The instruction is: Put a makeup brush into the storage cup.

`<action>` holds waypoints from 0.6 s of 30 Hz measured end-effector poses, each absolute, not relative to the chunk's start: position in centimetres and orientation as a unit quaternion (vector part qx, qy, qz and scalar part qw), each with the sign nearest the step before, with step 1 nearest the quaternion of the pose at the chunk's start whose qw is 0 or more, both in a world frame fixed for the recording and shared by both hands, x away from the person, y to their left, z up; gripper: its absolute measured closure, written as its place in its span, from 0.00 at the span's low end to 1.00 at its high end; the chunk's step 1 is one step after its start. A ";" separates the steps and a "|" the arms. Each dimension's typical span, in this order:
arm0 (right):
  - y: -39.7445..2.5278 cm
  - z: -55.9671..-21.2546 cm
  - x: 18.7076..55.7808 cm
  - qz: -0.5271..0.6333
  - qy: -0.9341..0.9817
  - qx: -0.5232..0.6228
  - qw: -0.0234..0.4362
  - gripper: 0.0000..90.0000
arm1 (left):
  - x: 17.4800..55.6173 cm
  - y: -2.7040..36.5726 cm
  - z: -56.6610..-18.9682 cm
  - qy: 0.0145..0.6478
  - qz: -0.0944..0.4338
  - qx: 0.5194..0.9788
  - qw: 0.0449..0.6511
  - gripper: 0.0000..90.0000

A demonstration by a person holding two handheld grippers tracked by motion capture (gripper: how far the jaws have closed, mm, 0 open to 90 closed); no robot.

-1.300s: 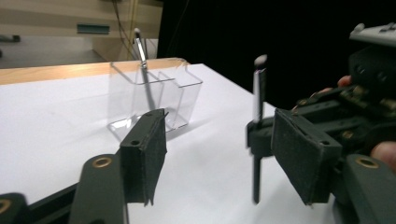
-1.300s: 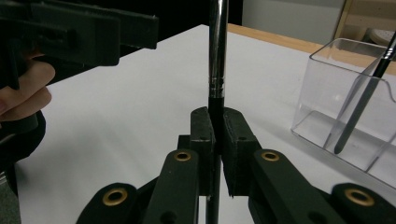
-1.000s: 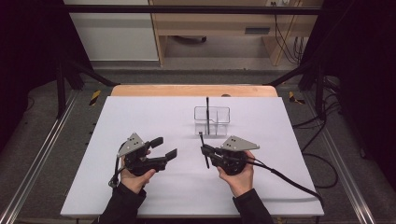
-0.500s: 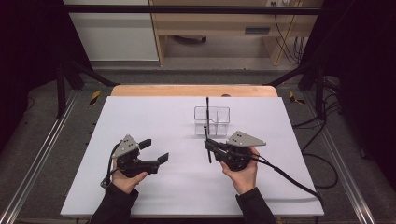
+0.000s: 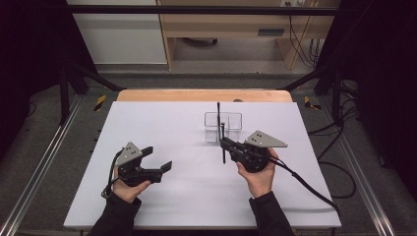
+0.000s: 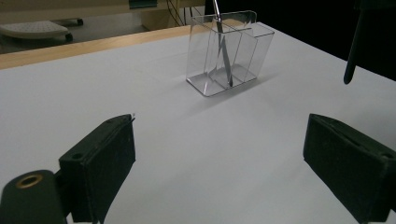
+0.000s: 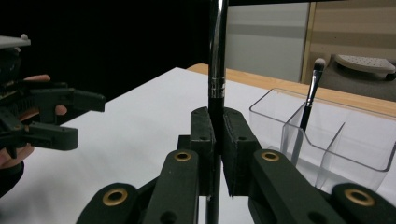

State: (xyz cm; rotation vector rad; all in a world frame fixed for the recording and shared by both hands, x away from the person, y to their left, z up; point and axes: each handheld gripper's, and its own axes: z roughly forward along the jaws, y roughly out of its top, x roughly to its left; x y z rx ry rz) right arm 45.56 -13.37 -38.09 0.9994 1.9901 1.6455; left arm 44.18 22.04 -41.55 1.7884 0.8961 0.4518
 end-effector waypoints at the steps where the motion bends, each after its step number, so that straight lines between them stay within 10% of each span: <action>1: -13.5 -38.0 45.6 0.586 0.704 0.356 0.186 0.94 | 44.2 22.1 -41.6 0.375 0.189 0.746 0.517 0.09; 18: -14.1 -36.4 48.0 0.599 0.676 0.379 0.205 0.94 | 44.6 22.4 -42.0 0.378 0.192 0.755 0.501 0.08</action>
